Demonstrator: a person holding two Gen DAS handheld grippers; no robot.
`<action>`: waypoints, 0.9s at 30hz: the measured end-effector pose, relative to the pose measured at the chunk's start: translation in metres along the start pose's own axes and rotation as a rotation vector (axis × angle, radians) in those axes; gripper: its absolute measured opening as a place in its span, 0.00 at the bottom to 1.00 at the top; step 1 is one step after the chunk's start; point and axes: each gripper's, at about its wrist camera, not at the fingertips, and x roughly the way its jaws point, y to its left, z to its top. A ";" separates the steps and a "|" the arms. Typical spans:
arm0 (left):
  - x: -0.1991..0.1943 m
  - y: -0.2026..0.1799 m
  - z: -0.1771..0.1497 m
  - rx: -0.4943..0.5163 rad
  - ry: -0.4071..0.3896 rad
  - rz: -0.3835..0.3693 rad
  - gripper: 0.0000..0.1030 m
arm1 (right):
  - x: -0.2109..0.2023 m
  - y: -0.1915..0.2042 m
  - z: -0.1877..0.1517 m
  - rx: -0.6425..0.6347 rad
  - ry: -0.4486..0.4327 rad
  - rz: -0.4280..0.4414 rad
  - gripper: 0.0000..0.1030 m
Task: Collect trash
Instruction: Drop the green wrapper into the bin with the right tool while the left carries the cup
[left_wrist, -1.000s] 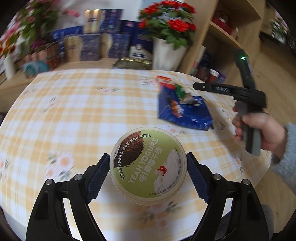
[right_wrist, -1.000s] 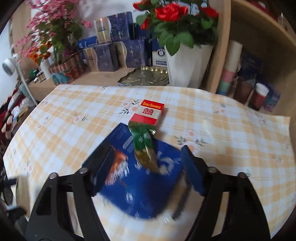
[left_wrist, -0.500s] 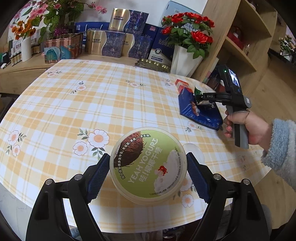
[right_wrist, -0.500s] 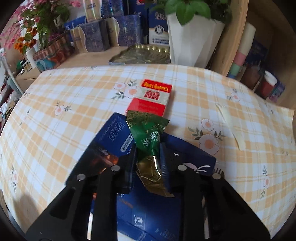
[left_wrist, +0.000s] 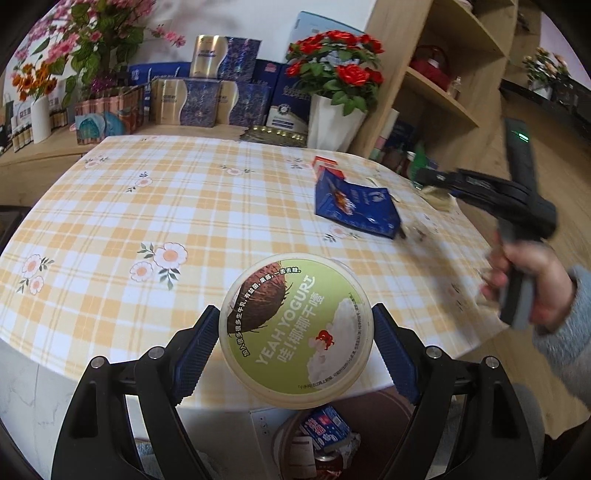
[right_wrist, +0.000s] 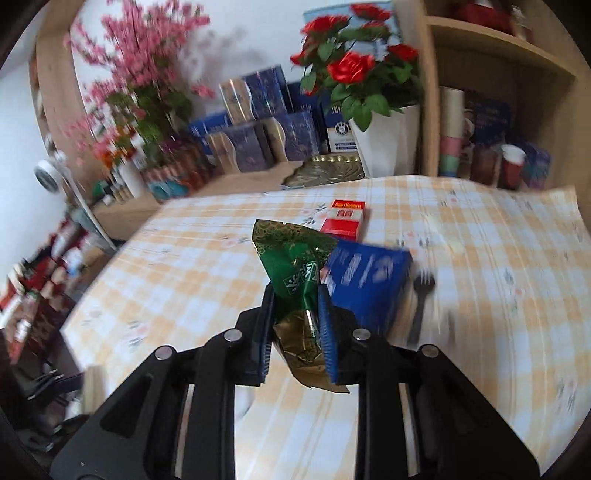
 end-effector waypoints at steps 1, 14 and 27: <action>-0.003 -0.003 -0.003 0.008 0.002 -0.003 0.78 | -0.014 0.001 -0.011 0.005 -0.010 0.006 0.25; -0.049 -0.037 -0.047 0.068 0.037 -0.020 0.78 | -0.101 0.023 -0.191 -0.013 0.151 -0.006 0.25; -0.073 -0.056 -0.057 0.064 0.020 -0.034 0.78 | -0.082 0.041 -0.249 0.013 0.310 -0.003 0.26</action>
